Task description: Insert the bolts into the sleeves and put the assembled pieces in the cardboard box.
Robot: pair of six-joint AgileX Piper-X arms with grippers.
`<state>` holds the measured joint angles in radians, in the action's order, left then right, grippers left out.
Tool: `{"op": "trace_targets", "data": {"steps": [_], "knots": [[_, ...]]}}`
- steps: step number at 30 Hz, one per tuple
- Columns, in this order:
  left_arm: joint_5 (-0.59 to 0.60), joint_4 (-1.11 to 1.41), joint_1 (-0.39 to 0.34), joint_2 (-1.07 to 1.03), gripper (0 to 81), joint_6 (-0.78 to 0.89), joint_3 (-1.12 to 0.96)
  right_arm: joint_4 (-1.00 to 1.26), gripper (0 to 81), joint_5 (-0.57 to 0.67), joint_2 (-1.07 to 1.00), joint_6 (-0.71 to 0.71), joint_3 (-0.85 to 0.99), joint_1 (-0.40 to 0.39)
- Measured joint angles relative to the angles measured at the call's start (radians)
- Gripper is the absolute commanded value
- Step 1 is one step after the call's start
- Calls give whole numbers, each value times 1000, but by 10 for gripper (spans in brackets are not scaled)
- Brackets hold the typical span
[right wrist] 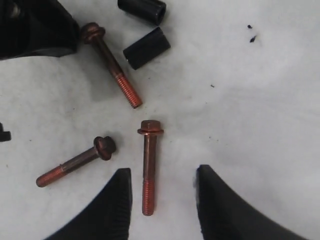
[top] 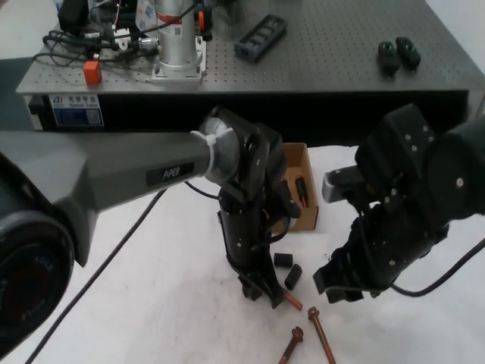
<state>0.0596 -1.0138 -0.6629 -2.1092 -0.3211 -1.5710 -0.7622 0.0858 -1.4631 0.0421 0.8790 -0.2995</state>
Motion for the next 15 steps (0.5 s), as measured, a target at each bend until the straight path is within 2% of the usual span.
{"op": "trace_targets", "data": {"steps": [6,9,15], "knots": [[-40,-38,60,99,6,95,62,40,302,-5,-90,4,-37,-47],[-45,-11,99,244,6,126,132,75,292,-10,-139,4,-38,-65],[-49,54,101,395,6,171,270,158,190,-34,-227,4,-35,-74]]}}
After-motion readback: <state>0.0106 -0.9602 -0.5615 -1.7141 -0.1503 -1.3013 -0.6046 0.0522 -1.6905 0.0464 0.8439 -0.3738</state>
